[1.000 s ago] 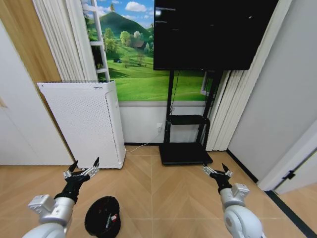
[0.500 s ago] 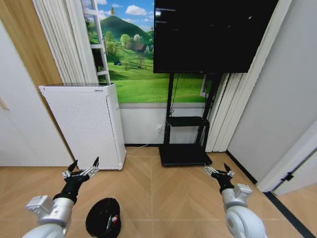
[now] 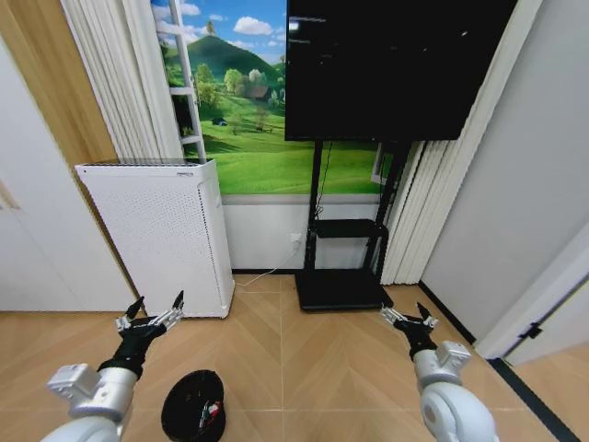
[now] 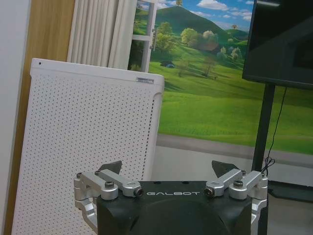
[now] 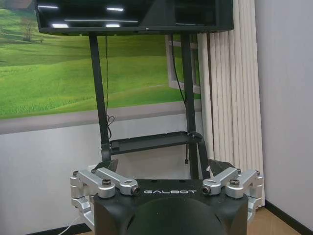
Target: Pick up the trash bin and place the garbage on the floor into it.
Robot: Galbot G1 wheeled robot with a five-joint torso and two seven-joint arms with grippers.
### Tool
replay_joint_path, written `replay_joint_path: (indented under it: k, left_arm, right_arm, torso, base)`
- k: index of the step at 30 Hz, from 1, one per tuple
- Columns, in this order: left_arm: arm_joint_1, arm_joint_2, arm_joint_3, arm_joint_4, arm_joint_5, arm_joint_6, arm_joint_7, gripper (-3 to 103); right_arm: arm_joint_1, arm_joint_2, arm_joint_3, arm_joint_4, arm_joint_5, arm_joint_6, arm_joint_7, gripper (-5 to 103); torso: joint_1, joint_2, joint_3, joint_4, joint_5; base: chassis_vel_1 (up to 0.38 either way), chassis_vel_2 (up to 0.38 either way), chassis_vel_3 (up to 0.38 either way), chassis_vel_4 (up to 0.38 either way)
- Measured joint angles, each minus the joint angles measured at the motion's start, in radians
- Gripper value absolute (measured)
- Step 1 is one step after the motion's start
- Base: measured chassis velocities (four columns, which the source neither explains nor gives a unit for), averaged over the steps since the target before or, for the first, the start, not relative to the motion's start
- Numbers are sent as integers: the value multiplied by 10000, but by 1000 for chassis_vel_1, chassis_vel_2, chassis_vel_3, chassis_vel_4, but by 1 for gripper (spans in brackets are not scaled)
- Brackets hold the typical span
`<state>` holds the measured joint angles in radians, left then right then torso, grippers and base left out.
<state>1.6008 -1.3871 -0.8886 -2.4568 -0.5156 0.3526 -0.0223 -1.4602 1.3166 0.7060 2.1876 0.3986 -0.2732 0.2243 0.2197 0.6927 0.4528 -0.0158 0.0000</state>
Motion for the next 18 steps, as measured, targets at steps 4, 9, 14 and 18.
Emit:
replay_joint_path:
  k: [4,9,14,18]
  left_arm:
    - [0,5,0,4,-7,-1,-1,100]
    - [-24,44,-6,25,-17,2,-1,100]
    - [-37,61,-7,44,-36,14,-2,100]
    - [-46,87,-9,82,-42,22,-2,100]
  right_arm:
    - [8,0,-20,0,-6,0,0,100]
    - [58,-20,-23,0,-7,-25,0,100]
    - [90,-31,-39,-17,-8,-43,0,100]
    - [114,-33,-67,-48,-12,-62,1,100]
  torso:
    - [53,128,76,0,0]
    - [142,343,202,0,0]
    - [252,607,354,0,0]
    - [324,775,449,0,0]
  base:
    - [0,0,0,0]
    - [0,0,0,0]
    - [0,0,0,0]
    - [0,0,0,0]
